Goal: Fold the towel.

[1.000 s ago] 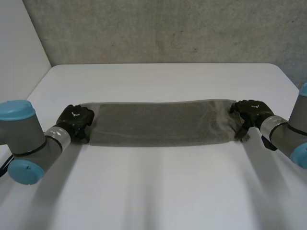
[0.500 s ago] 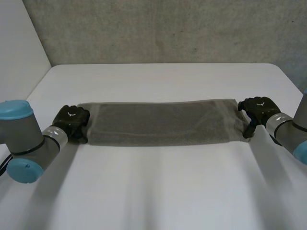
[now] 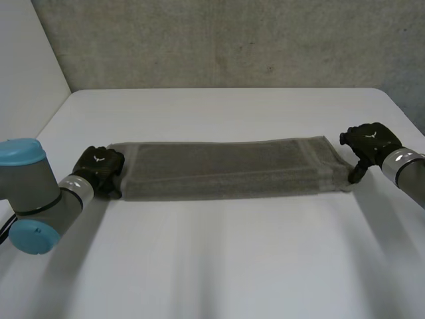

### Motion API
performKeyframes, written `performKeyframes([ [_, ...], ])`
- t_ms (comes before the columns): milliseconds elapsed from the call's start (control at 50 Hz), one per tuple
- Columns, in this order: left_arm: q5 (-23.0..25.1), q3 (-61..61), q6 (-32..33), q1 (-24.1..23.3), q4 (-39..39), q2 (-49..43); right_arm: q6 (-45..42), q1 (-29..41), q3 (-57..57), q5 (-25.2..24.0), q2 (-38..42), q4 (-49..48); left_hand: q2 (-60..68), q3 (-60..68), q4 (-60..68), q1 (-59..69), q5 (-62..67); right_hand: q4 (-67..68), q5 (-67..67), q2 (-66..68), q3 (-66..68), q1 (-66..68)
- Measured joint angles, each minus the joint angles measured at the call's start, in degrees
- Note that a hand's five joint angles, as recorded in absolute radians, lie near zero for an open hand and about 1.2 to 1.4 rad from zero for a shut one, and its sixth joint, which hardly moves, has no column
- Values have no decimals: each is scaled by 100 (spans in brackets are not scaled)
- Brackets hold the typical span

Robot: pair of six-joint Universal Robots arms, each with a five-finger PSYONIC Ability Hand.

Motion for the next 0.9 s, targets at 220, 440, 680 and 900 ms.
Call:
performKeyframes([
  [220,-5,-74,-54,-8,-123,210,273,113,394,-124,-487,316,-33,-19,-17,-72,-24,0,0,0,0,0],
  [440,51,-322,-724,-116,-442,935,751,250,487,-165,-488,582,-1294,-1217,-1201,-1301,-1380,0,1,1,0,0],
  [680,88,-425,-1004,-122,-391,1008,525,247,364,-51,-53,527,-1381,-1279,-1296,-1332,-1508,1064,1055,1016,1021,1042],
  [900,88,-414,-985,-109,-326,944,173,16,262,313,-160,412,-1381,-1279,-1296,-1332,-1508,5245,5111,5002,4961,5046],
])
